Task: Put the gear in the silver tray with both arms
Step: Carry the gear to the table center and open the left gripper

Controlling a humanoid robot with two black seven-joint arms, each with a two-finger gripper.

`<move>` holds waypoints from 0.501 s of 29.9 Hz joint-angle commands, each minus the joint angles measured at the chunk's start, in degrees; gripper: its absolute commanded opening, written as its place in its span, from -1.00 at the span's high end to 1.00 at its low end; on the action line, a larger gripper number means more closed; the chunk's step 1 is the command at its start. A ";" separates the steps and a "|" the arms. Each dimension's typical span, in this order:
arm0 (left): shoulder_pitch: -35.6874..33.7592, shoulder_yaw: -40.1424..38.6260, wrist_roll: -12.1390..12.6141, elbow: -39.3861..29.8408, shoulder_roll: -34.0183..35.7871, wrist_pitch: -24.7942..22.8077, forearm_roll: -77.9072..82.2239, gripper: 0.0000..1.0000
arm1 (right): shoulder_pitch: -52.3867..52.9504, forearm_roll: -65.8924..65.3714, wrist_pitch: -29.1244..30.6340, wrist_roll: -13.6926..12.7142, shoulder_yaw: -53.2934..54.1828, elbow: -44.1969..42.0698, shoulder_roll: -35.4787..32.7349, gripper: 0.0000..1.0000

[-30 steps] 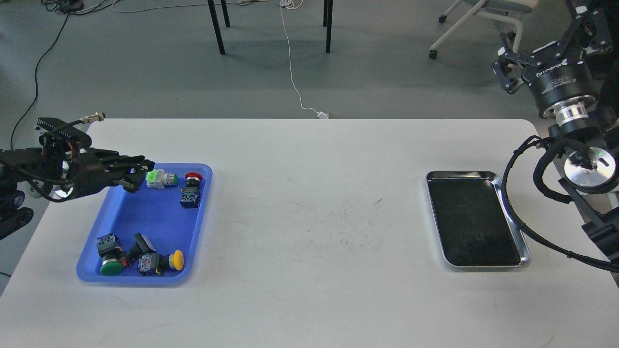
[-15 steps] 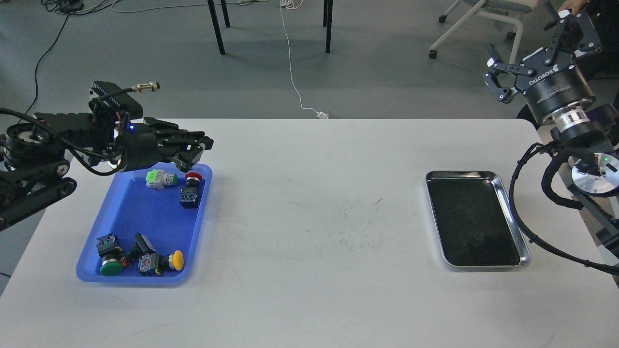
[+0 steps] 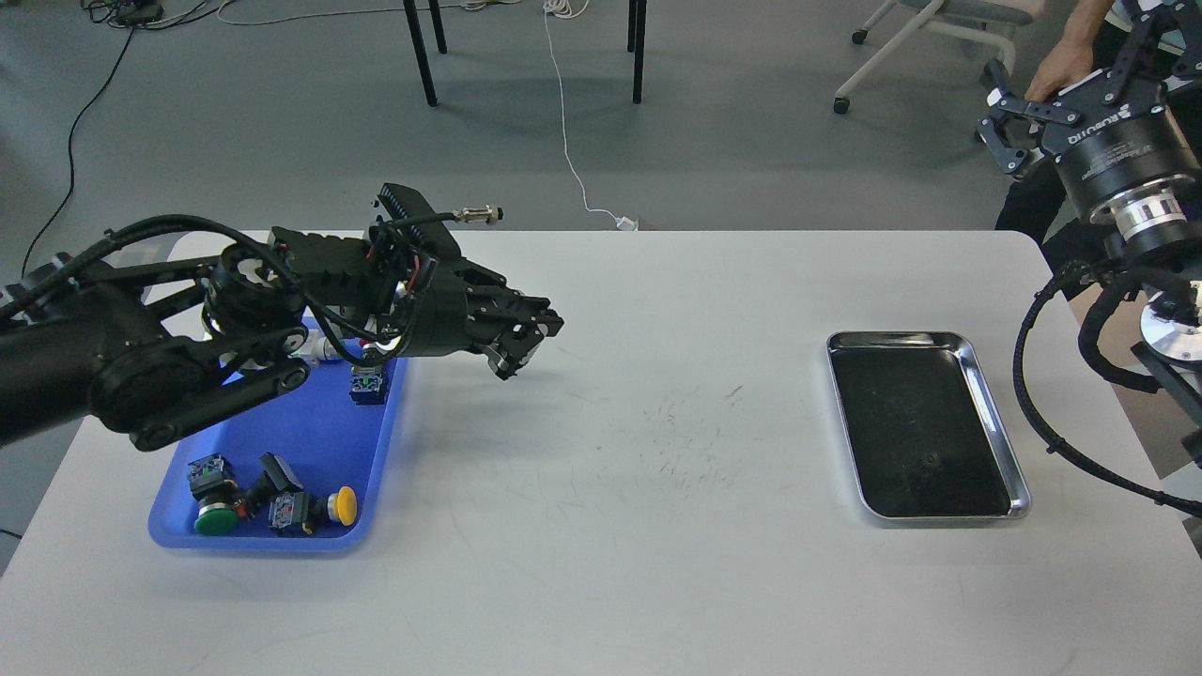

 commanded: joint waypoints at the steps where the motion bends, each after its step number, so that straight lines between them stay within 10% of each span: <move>1: 0.52 0.17 1.64 0.70 -5.03 -1.03 0.87 0.71 | -0.12 0.08 0.06 -0.19 0.20 -1.01 -0.58 -0.99; 15: 1.22 7.38 4.55 10.01 -23.05 -2.09 2.37 0.70 | 0.14 0.17 -1.26 -0.63 0.28 -1.54 0.12 -0.99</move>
